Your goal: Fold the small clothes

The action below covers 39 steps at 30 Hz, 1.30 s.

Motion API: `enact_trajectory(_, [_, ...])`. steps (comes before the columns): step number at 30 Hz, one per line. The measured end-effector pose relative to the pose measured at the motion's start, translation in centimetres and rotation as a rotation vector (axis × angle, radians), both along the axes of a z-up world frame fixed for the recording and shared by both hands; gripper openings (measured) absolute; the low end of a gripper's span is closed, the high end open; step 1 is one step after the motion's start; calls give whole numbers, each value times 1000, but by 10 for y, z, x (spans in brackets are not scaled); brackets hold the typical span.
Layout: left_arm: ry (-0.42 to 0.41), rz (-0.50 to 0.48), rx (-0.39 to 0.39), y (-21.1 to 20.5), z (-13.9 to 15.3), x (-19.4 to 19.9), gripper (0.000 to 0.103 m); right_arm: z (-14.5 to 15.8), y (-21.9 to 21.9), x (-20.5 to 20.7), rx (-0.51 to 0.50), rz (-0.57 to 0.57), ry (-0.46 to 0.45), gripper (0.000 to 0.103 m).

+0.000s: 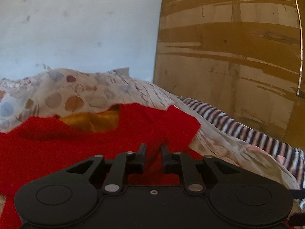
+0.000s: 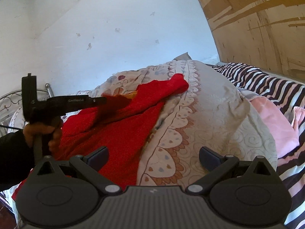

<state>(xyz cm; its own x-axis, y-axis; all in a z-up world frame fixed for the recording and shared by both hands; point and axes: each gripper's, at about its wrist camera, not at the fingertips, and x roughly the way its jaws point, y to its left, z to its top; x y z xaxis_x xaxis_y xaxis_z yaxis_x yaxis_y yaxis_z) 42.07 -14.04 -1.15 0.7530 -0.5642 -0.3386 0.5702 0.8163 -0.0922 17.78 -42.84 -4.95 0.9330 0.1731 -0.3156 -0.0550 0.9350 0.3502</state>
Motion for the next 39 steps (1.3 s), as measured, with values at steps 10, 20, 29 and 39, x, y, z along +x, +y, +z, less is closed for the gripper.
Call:
enact_trajectory(10, [25, 84, 2, 61, 18, -18, 91, 11, 3, 5, -58, 8, -26, 103])
enact_trajectory(20, [73, 465, 35, 203, 7, 21, 99, 39, 6, 55, -89, 61, -20, 103])
enact_trajectory(29, [256, 486, -214, 270, -27, 71, 76, 58, 50, 165, -134, 160, 52, 103])
enact_trajectory(39, [379, 504, -233, 249, -16, 97, 12, 39, 109, 214, -319, 278, 62, 48])
